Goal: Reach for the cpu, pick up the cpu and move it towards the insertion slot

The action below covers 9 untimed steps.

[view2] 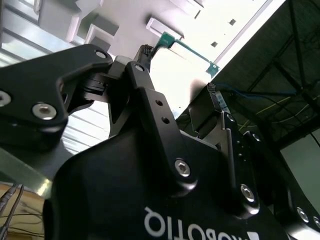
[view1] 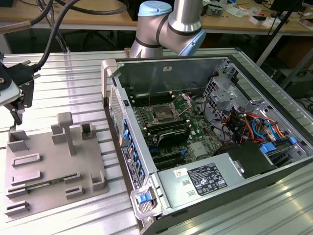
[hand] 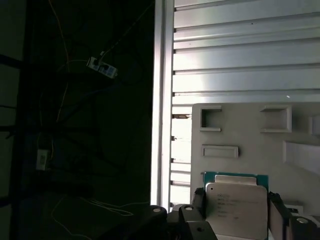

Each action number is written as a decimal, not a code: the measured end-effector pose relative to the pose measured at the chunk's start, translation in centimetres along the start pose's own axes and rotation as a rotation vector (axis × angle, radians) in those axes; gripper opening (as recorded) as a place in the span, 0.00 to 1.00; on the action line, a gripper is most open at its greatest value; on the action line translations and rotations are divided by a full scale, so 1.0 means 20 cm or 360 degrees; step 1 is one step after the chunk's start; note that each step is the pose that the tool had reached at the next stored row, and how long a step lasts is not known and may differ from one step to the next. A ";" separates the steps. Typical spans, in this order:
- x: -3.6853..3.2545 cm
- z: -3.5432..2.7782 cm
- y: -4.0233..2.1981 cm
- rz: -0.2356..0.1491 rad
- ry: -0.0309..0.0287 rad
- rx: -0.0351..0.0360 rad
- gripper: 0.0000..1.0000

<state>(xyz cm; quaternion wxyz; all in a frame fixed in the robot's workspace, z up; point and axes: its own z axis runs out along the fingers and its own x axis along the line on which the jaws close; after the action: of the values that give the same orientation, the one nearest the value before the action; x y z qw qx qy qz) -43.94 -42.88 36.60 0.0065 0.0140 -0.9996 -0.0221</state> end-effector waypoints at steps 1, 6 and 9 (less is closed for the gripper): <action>0.000 -0.019 0.001 0.0000 0.00000 0.0000 0.55; -0.008 -0.035 0.002 0.0000 0.00003 0.0000 0.55; -0.040 -0.035 0.002 0.0000 0.00039 0.0000 0.55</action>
<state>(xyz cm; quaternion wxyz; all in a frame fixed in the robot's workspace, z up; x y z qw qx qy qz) -43.13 -42.85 37.29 0.0077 0.0140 -0.9996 -0.0221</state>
